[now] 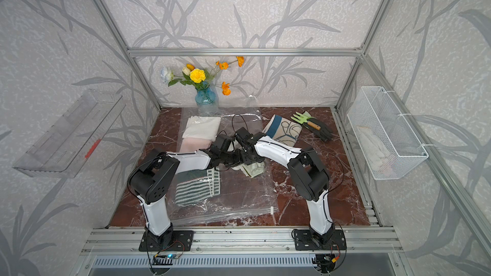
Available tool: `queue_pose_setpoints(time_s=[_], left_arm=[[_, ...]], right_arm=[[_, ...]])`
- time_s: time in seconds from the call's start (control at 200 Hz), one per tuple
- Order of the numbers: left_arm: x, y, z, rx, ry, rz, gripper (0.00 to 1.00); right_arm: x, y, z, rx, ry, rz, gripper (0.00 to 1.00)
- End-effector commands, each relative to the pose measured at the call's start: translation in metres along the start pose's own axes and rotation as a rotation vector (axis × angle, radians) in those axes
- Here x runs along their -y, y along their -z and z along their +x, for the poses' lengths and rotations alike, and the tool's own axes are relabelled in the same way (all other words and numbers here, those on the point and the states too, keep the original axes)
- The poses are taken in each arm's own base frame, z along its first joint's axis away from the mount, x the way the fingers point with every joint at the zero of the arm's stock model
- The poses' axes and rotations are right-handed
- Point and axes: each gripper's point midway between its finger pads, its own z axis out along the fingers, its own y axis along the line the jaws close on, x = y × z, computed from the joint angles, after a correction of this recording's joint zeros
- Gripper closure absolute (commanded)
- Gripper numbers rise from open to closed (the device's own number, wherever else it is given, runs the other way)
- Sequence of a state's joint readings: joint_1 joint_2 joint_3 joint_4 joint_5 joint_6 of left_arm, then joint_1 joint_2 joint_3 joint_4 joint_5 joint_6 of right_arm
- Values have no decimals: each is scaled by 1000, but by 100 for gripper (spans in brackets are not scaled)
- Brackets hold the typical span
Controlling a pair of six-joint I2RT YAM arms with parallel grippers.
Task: Place the folded towel into the vacuum bag
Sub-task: Pick up the towel from the vacuum bag.
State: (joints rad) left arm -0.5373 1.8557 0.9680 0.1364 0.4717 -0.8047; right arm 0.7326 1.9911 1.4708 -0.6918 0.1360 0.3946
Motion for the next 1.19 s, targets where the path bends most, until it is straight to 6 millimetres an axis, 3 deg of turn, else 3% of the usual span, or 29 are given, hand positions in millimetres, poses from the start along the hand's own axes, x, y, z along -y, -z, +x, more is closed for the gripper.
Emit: queue_pose_setpoints(time_s=[0.0,0.23,0.37,0.44,0.54,0.595,0.67,0.76,0.99,1.095,1.19], left_arm=[[-26,27,9,-15,42,-93,65],[-35,90,5,20,-27,-210,63],[-36,114,2,44,-69,-255,63],[-35,124,2,45,-95,-277,62],[-29,135,3,40,-134,-286,58],[-26,141,5,40,-165,-299,55],[-23,148,4,43,-197,-308,51],[-17,149,4,43,-229,-299,49],[13,136,20,-9,-394,-271,42],[36,132,45,-81,-549,-241,37],[45,130,76,-195,-660,-229,33]], right_arm=[[-19,-18,15,-20,0,-91,43],[-23,-23,34,-28,94,-78,21],[-15,-32,45,-79,175,45,19],[-8,-41,54,-134,211,119,27],[8,-54,65,-207,236,198,56],[23,-59,65,-235,237,232,67],[48,-57,54,-243,238,286,79],[67,-50,28,-207,282,349,85],[69,-38,-48,-79,352,378,93],[65,-28,-62,-67,316,321,97],[61,-2,-64,-29,220,189,100]])
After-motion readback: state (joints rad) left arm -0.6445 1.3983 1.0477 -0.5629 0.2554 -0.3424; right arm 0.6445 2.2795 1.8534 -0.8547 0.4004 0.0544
